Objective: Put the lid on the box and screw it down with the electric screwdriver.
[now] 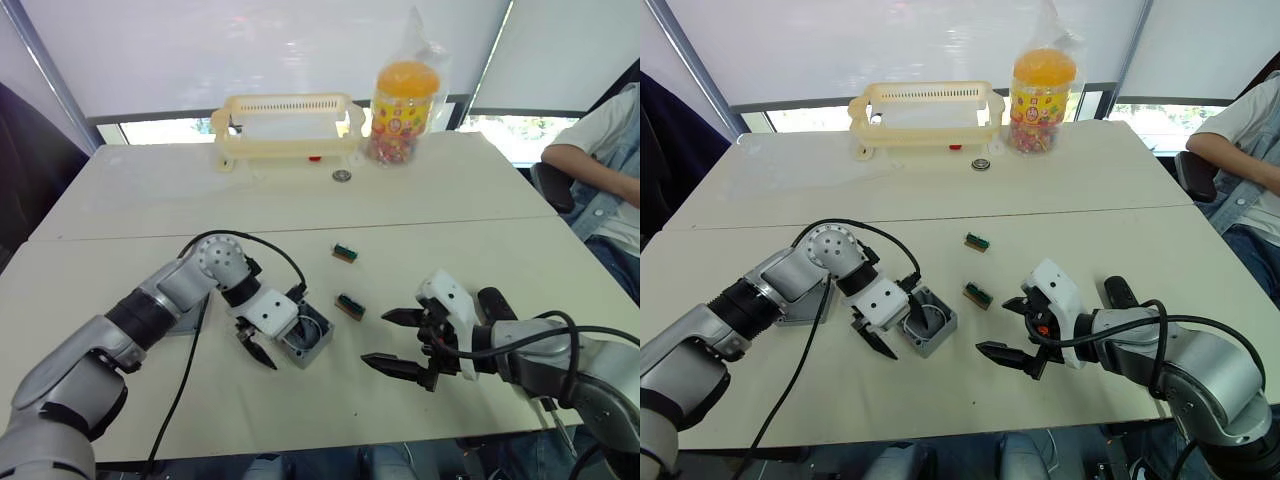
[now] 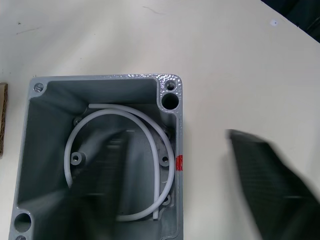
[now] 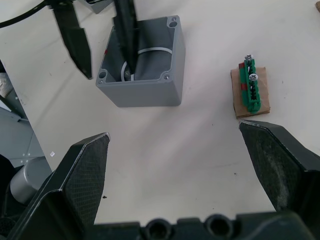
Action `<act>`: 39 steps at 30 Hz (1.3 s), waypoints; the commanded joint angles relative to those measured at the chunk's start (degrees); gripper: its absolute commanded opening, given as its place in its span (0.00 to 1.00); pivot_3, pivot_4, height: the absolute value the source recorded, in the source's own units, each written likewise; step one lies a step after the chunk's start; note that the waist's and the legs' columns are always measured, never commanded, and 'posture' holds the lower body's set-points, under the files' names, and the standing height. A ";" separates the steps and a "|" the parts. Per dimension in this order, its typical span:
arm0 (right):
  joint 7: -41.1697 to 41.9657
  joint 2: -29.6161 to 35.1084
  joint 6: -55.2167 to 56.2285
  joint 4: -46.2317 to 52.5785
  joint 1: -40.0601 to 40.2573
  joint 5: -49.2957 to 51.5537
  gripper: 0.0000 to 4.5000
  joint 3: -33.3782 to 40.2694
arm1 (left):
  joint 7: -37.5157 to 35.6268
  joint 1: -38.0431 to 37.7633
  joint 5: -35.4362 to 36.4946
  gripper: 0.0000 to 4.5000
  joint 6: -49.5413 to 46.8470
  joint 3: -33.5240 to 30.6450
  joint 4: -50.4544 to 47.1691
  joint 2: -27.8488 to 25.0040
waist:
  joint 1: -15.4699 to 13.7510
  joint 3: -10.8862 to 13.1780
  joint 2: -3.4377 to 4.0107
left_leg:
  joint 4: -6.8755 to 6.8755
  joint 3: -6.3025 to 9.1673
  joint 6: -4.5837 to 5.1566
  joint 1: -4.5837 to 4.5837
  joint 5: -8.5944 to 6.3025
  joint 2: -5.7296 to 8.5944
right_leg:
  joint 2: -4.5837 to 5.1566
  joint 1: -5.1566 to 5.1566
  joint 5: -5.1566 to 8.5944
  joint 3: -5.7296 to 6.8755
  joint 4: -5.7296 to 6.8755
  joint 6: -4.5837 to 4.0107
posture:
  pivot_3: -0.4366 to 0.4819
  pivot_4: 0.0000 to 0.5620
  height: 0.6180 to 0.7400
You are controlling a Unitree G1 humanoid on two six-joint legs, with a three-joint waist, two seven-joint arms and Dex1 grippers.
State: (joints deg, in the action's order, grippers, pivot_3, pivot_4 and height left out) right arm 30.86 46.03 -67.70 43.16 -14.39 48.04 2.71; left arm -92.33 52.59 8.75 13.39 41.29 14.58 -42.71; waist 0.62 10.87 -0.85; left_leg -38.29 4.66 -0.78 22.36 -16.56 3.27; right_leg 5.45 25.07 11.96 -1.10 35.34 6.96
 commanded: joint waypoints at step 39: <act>23.72 -0.04 13.17 -10.57 -21.59 -2.03 1.00 -13.84 | 62.00 -37.53 19.83 0.99 -97.52 -70.53 -32.82 -16.90 | 0.00 0.00 -0.09 | 0.09 0.08 -0.33 -0.13 0.16 -0.08 | 0.05 0.16 0.02 -0.04 0.41 -0.01 | 0.48 0.27 1.00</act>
State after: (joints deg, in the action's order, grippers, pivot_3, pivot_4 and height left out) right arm 54.43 46.12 -56.00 30.78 -35.64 46.34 -11.98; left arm -29.92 14.51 28.21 -82.06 -27.46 -18.49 -58.38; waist 0.62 10.87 -0.94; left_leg -38.20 4.74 -1.12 22.23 -16.39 3.20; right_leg 5.52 25.23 11.98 -1.14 35.75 6.95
